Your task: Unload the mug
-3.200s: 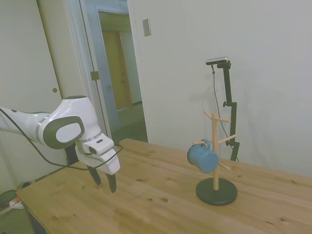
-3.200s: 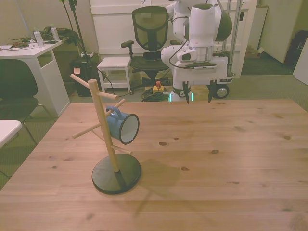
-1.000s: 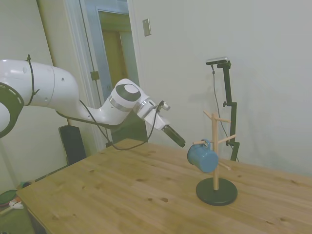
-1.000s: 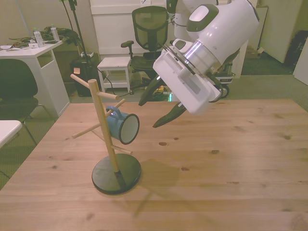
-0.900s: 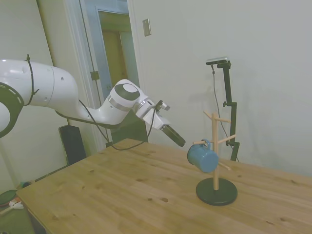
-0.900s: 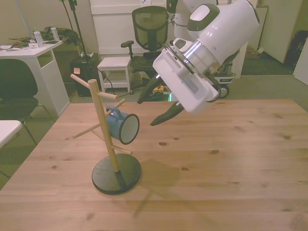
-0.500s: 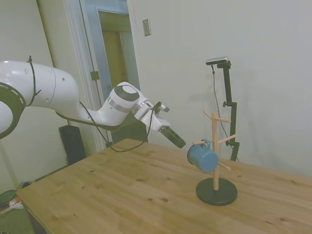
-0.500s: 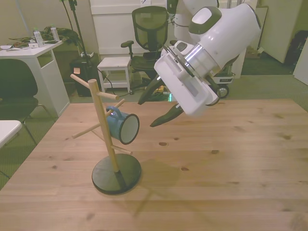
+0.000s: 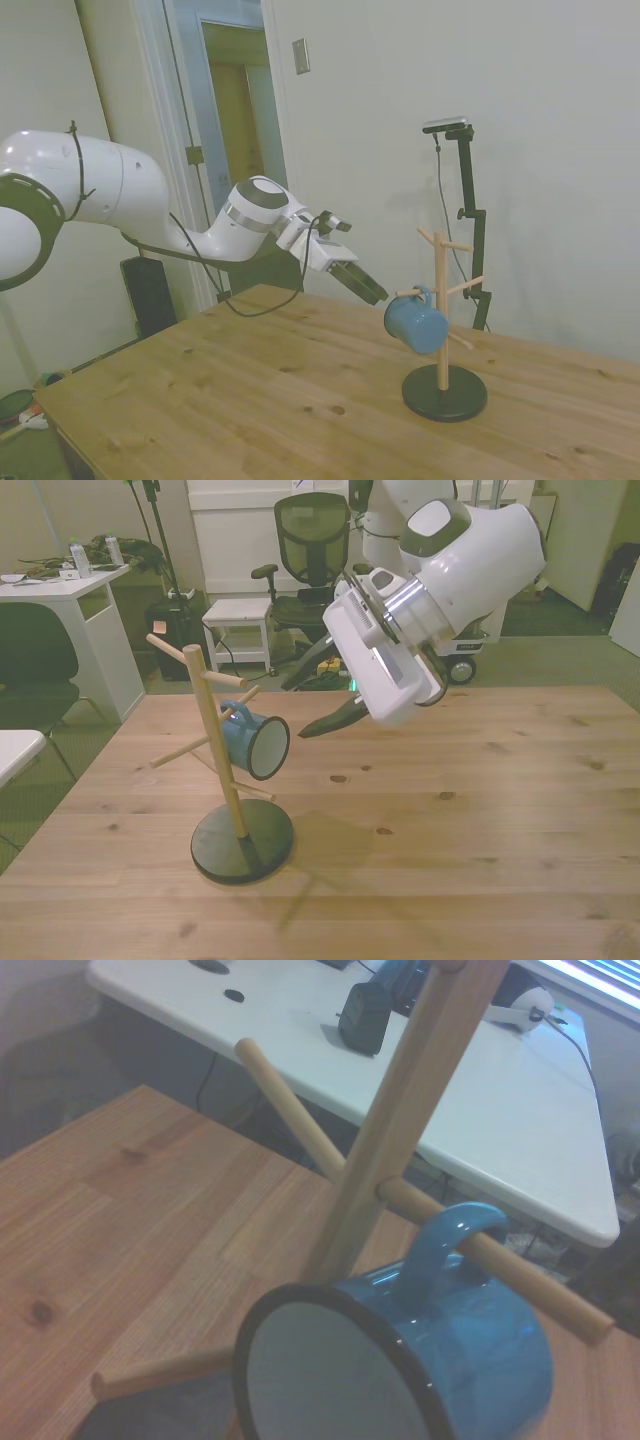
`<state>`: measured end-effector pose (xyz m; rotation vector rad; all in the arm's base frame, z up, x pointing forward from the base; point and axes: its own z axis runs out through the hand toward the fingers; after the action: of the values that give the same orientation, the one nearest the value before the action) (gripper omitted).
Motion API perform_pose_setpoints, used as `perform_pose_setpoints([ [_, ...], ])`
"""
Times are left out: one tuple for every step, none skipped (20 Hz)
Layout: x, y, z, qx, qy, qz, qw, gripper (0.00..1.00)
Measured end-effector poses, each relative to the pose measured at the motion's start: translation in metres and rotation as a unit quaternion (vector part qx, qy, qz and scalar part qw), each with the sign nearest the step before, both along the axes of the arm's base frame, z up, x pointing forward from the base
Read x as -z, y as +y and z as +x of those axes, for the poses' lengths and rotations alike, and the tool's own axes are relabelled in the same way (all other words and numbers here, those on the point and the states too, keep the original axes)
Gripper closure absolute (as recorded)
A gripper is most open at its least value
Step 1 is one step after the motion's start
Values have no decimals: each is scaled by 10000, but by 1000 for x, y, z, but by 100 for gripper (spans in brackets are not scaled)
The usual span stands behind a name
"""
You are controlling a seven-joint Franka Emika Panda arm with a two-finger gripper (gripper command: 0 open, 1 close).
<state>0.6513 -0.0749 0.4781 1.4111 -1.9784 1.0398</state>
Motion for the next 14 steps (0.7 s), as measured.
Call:
perform_pose_setpoints([
  [4,-1,2,13,20,-4,10000,0],
  [6,-4,2,34,33,-9,10000,0],
  [6,-7,2,60,38,-15,10000,0],
  [6,-11,2,94,35,-21,9999,0],
  [5,-16,1,129,34,-27,9999,0],
  [5,-20,0,163,36,-31,9999,0],
  [6,-24,-1,197,47,-36,9998,0],
  [8,-28,-2,226,68,-40,9997,0],
  [10,-31,-3,249,91,-42,9996,0],
  [13,-33,-4,266,114,-42,9996,0],
  [15,-34,-5,276,135,-42,9995,0],
  [16,-35,-6,282,149,-41,9995,0],
  [17,-36,-6,288,163,-40,9994,0],
  [19,-37,-7,297,181,-40,9994,0],
])
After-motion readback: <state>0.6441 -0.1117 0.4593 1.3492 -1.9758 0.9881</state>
